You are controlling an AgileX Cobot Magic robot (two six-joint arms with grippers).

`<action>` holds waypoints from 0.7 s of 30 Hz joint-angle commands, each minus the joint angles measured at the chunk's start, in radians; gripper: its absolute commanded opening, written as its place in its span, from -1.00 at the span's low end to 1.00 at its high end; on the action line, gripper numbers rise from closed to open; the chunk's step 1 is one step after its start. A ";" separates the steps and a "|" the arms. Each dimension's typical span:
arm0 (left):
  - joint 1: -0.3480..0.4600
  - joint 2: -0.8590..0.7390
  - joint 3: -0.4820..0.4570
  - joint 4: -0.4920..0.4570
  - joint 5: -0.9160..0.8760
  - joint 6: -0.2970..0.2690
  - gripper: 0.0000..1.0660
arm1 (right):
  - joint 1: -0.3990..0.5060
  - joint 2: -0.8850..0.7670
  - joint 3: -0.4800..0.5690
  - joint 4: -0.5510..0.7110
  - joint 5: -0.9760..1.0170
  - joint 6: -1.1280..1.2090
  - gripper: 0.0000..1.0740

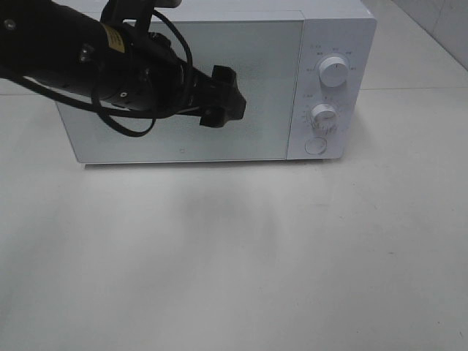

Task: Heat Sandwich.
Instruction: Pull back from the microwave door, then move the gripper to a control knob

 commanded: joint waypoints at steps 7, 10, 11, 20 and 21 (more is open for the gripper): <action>0.001 -0.094 0.001 0.060 0.329 0.007 0.92 | -0.008 -0.026 0.002 0.002 -0.004 0.006 0.42; 0.001 -0.130 0.003 0.126 0.414 -0.027 0.91 | -0.008 -0.026 0.002 0.002 -0.004 0.006 0.42; 0.001 -0.130 0.003 0.126 0.414 -0.027 0.91 | -0.008 -0.026 0.002 0.002 -0.004 0.006 0.42; 0.094 -0.265 0.172 0.145 0.425 -0.103 0.91 | -0.008 -0.026 0.002 0.002 -0.004 0.006 0.42; 0.094 -0.265 0.172 0.145 0.425 -0.103 0.91 | -0.008 -0.026 0.002 0.002 -0.004 0.006 0.42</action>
